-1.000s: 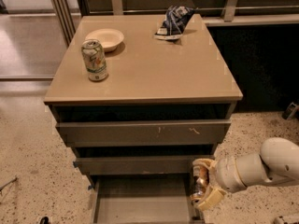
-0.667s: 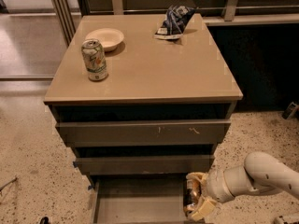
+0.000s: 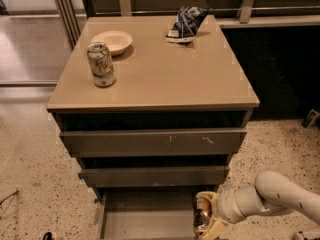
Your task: Place orange can into bottom drawer
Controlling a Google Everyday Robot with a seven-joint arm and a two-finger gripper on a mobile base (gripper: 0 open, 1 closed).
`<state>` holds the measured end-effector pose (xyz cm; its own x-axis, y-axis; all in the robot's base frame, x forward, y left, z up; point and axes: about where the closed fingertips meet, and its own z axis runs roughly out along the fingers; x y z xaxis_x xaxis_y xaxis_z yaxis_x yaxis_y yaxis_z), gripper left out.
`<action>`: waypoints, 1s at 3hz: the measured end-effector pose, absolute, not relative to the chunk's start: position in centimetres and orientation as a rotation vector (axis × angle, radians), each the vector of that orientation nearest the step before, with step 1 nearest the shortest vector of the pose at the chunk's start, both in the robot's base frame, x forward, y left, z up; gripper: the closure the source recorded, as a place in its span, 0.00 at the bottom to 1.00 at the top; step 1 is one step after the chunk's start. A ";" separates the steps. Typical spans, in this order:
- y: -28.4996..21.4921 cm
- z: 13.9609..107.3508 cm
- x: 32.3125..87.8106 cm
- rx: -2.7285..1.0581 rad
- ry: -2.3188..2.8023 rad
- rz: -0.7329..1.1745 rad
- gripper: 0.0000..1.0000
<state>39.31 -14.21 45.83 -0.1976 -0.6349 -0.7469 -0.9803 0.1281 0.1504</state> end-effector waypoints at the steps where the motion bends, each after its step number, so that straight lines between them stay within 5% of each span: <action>1: -12.0 40.9 40.7 -1.582 1.775 0.818 1.00; 3: -9.2 35.5 40.9 -1.561 1.708 0.860 1.00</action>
Offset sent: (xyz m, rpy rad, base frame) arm 0.0329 0.0708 -0.1496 0.1436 -0.1820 0.0610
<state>40.95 -9.16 35.47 -0.0697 -0.5623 -0.8240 -0.9968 0.0713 0.0357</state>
